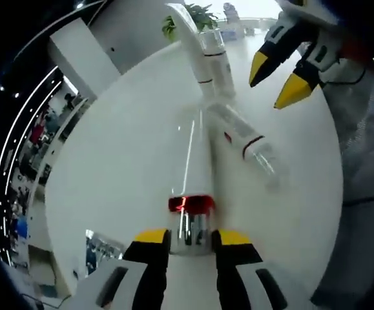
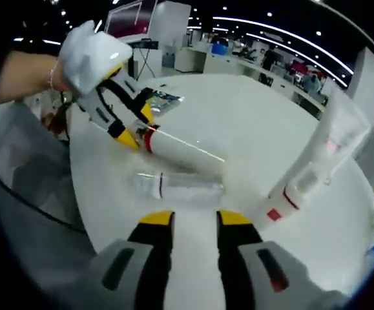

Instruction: Arrange the skincare products in the storage area until every visible bottle or jar stands upright without overlapping.

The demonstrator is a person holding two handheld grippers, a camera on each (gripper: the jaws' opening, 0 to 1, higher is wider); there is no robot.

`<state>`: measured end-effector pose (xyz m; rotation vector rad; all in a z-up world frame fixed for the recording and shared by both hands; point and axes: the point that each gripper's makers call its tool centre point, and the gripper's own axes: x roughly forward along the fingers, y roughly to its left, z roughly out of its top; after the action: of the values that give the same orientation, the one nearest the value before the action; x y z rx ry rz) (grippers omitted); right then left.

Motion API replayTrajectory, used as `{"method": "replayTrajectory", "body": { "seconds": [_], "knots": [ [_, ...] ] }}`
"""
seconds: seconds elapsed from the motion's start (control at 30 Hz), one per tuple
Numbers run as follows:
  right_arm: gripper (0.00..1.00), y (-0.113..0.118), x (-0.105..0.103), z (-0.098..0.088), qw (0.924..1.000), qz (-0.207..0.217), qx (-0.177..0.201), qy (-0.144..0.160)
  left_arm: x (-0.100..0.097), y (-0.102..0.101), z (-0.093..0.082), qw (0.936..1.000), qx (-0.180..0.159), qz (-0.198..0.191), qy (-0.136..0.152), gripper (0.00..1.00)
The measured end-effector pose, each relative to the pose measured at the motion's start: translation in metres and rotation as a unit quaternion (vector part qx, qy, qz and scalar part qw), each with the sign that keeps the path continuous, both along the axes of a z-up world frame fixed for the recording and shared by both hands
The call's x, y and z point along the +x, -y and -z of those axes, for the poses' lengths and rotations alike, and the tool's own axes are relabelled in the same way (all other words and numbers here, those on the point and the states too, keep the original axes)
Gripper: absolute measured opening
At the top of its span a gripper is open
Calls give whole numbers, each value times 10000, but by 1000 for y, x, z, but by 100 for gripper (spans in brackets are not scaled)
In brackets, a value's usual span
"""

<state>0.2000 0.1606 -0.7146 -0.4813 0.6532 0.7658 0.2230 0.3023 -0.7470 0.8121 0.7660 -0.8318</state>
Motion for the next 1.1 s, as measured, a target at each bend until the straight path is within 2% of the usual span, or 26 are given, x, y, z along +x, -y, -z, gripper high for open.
{"method": "replayTrajectory", "body": {
  "seconds": [0.13,0.2,0.27,0.33,0.4,0.47,0.53,0.57,0.6,0.7,0.8,0.83,0.9,0.93,0.97,1.0,1.03,1.07,1.1],
  "knots": [
    [27,-16,-3,-11,9987,-394,282,158,-12,-1,6,9994,140,269,-181,28],
    [28,-22,-5,-12,9973,-678,181,229,-18,1,5,9990,153,352,-208,29],
    [28,-27,-6,-11,9959,-887,47,164,-21,1,5,9989,173,360,-231,29],
    [29,-40,3,-15,9894,-1394,-205,363,-20,1,7,9989,151,372,-227,29],
    [29,-49,11,-17,9829,-1716,-432,511,-20,0,8,9990,109,385,-176,29],
    [29,-61,15,-16,9780,-1974,-525,414,-19,0,7,9992,21,384,-145,29],
    [30,-68,19,-15,9716,-2212,-681,486,-18,-1,8,9992,-62,390,-111,29],
    [30,-71,21,-12,9659,-2393,-842,528,-18,-1,8,9992,-82,382,-107,29],
    [30,-73,21,-6,9617,-2538,-946,422,-18,-1,8,9992,-105,378,-97,29],
    [29,-75,22,6,9548,-2751,-1105,191,-19,-1,8,9991,-162,386,-42,29],
    [30,-71,31,10,9502,-2792,-1369,200,-19,0,7,9989,-185,423,6,29],
    [30,-67,31,13,9494,-2794,-1435,-20,-19,-1,7,9989,-204,417,8,29],
    [30,-68,33,17,9470,-2843,-1485,-167,-18,-1,7,9989,-276,387,-9,29],
    [30,-64,33,21,9407,-2939,-1684,-198,-19,-1,7,9988,-304,380,-11,29],
    [31,-59,39,26,9307,-3045,-2024,-43,-18,-1,7,9987,-345,378,0,29],
    [32,-56,41,30,9268,-3044,-2198,-20,-18,-1,7,9986,-367,386,11,29],
    [32,-59,41,33,9201,-3214,-2235,114,-18,0,7,9986,-377,372,14,29],
    [32,-59,42,34,9171,-3245,-2311,164,-17,0,7,9986,-423,316,-7,29],
    [33,-60,43,34,9175,-3174,-2391,191,-17,1,7,9985,-476,262,-19,29]
  ]
}}
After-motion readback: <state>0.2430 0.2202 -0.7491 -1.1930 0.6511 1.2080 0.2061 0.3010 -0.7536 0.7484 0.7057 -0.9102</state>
